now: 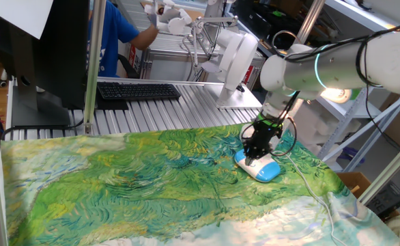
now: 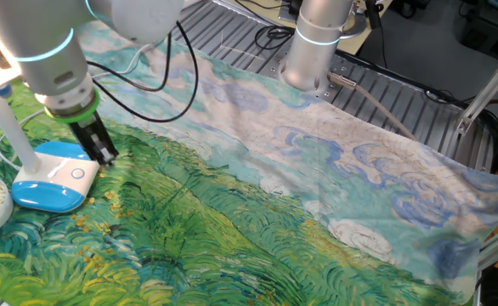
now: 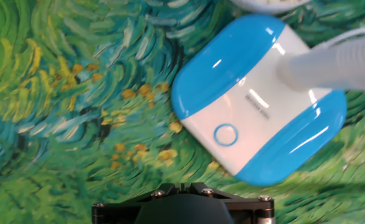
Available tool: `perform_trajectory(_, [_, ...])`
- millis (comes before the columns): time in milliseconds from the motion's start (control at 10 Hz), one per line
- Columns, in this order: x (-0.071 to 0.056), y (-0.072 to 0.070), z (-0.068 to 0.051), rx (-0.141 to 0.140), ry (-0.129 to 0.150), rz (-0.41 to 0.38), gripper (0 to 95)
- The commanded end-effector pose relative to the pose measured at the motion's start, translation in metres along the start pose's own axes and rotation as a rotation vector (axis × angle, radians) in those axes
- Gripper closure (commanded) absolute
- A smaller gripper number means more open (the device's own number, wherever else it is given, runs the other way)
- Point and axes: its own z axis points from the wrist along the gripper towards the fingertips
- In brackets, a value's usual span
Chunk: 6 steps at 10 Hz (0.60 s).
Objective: Turn on the desk lamp by pressing the button
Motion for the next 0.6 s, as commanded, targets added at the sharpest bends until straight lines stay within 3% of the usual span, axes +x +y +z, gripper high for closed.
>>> perform_trajectory(100, [0.003, 0.013, 0.004, 0.003, -0.001, 0.024, 95.0])
perform_trajectory(600, [0.026, 0.049, 0.013, 0.006, 0.004, 0.095, 95.0])
